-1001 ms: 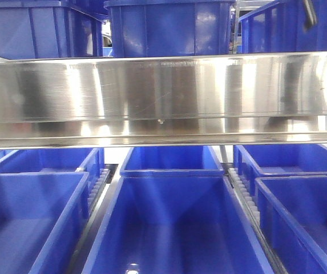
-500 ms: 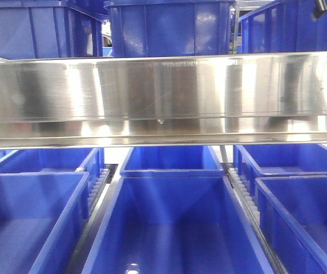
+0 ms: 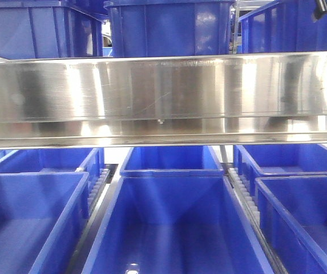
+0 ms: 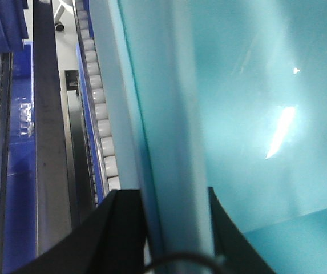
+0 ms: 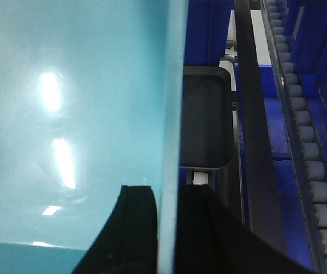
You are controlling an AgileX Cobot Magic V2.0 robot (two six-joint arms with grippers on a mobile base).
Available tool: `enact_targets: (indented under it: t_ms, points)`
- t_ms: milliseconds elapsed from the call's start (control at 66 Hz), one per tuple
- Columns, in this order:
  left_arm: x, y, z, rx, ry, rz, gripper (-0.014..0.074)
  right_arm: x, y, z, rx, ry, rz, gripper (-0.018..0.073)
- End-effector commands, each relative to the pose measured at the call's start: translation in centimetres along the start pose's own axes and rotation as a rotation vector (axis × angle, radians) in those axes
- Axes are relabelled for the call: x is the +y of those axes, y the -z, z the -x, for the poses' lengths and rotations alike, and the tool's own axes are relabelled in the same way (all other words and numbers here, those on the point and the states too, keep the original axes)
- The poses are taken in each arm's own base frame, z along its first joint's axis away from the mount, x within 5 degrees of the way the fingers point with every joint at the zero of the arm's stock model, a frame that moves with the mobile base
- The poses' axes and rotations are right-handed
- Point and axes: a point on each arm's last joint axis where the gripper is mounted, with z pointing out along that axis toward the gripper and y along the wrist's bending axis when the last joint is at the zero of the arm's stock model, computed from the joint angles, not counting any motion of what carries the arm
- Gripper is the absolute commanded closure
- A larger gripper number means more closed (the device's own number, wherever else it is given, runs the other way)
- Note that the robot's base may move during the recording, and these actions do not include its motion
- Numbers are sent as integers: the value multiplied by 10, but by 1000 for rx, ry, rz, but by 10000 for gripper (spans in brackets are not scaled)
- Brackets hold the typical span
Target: Move two blue bins to right shelf middle
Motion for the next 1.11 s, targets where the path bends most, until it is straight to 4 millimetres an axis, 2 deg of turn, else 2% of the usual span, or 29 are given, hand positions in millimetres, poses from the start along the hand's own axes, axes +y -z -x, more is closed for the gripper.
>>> enact_targets:
  t_ms: [0,394,1092]
  points:
    - [-6,18,13,-150,-22,-36,707,-1,13,10,-107,10,17,727]
    - [-7,20,23,-268,-20,-43,707,-1,13,10,-107,10,17,727]
    - [-6,19,23,-266,-20,-43,707,0,12,11,-111,11,19,727]
